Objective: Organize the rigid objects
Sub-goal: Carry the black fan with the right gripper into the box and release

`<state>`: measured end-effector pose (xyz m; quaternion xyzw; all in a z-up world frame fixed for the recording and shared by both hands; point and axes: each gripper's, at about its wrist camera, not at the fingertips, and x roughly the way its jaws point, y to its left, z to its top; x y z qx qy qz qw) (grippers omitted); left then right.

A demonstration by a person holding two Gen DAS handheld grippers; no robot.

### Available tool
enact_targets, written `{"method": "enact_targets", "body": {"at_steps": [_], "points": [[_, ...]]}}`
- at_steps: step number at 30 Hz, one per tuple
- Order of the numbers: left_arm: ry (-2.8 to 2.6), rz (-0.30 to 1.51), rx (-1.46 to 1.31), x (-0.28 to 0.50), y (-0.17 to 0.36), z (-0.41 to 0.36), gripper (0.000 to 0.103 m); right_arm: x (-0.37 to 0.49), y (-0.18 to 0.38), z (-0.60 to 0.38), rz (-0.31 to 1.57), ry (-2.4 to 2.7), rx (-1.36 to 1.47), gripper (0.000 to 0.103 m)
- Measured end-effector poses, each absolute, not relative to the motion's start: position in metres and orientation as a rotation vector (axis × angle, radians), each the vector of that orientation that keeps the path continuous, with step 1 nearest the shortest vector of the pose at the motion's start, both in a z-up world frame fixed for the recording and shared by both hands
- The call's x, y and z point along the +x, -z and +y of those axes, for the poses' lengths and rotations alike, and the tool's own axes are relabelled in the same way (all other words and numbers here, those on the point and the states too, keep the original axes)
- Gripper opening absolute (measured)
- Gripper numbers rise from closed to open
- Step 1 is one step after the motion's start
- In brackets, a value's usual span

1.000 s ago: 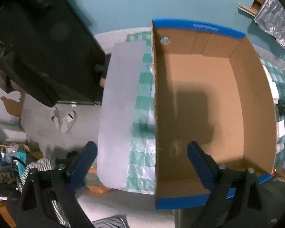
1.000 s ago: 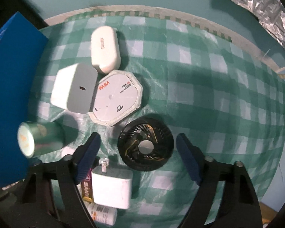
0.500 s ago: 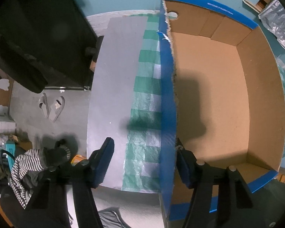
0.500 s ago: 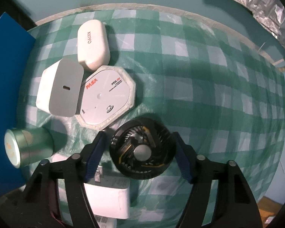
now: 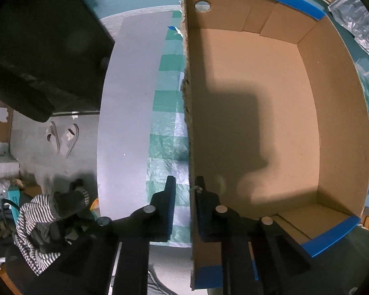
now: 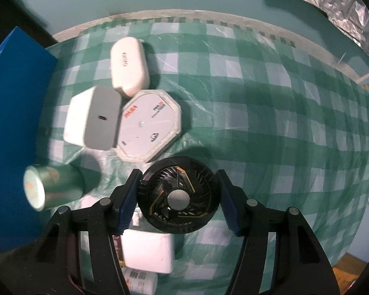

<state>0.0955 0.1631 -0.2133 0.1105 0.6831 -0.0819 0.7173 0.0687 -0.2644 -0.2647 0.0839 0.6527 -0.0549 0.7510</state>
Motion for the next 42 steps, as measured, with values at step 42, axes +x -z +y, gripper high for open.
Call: {"method": "enact_targets", "body": {"at_steps": [42], "points": [[0.201, 1.486, 0.229, 0.09, 0.208, 0.165, 0.009, 0.155, 0.128, -0.102, 1.269, -0.333, -0.026, 0.061]]}}
